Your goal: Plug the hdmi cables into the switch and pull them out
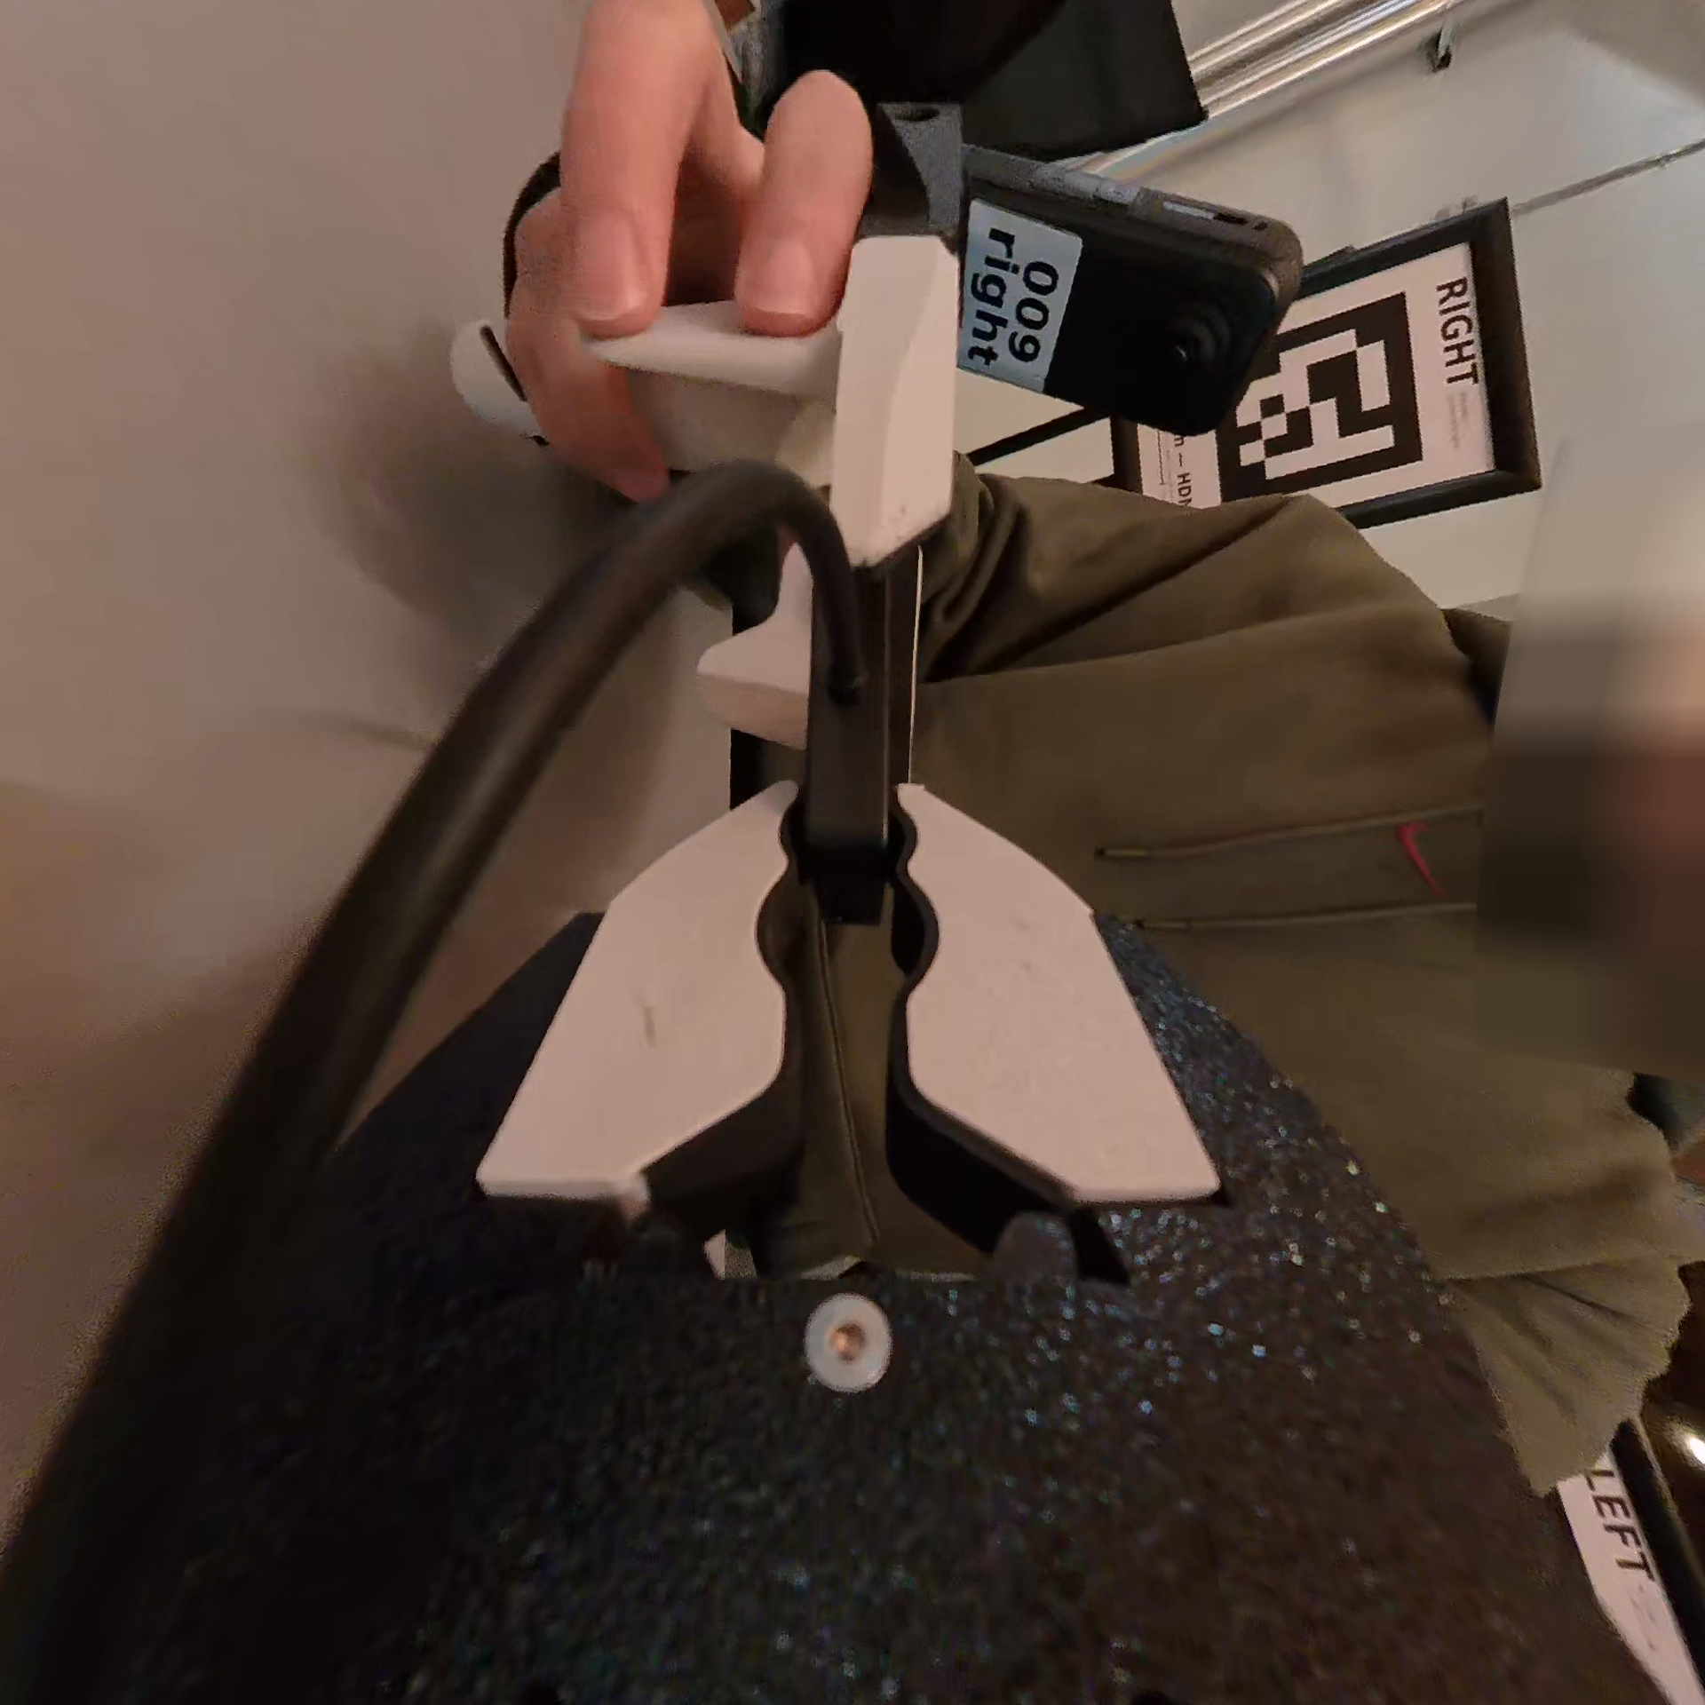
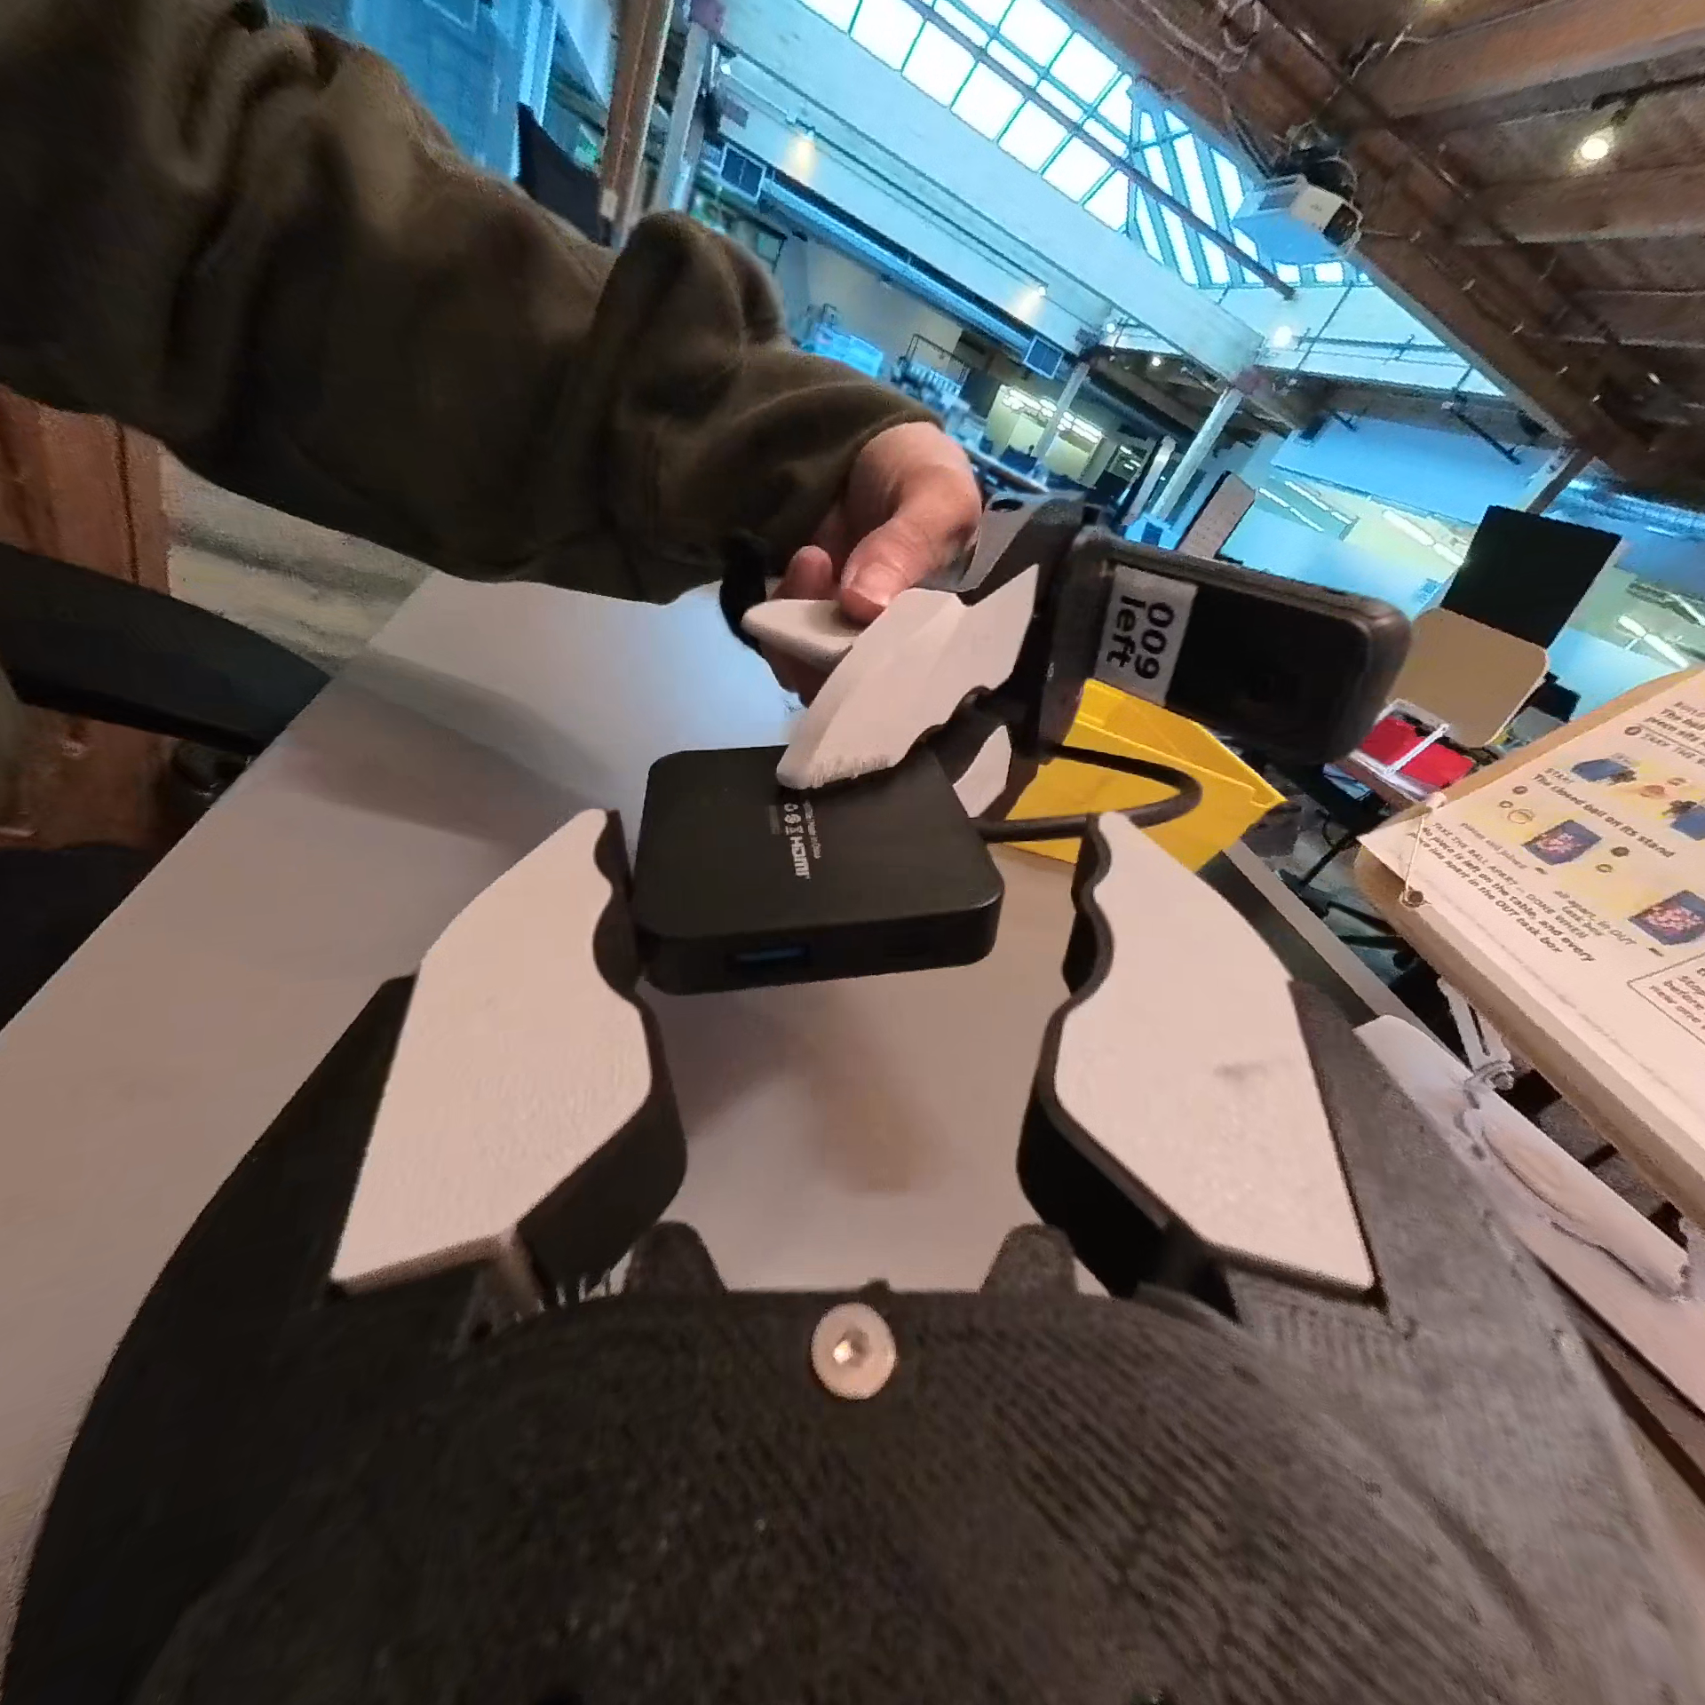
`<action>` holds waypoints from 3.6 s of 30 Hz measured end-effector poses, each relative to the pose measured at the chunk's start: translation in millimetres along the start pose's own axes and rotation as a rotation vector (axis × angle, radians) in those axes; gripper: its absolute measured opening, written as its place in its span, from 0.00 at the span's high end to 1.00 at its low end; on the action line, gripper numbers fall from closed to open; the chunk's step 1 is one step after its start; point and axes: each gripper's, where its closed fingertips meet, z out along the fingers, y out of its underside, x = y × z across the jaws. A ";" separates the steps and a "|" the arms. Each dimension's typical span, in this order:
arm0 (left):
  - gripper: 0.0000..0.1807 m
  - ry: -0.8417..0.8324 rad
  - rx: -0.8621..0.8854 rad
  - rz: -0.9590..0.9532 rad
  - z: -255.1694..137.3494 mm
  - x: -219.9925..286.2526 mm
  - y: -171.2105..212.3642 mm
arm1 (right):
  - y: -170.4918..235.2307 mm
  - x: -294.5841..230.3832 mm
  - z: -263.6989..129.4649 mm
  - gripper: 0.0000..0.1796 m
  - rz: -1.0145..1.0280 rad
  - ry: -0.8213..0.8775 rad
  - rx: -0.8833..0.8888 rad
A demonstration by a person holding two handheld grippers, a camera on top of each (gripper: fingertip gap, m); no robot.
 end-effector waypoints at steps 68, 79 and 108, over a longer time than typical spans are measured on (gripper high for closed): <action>0.82 -0.446 0.565 0.162 -45.6 -25.8 -66.8 | 42.2 52.5 -38.6 0.61 0.375 0.393 0.030; 0.82 -1.570 0.463 -0.335 -338.4 -77.3 106.5 | 36.8 58.8 -53.6 0.61 0.470 0.332 0.137; 0.94 -2.087 0.174 -0.180 -412.7 -33.2 102.8 | 31.6 57.3 -56.8 0.61 0.495 0.284 0.197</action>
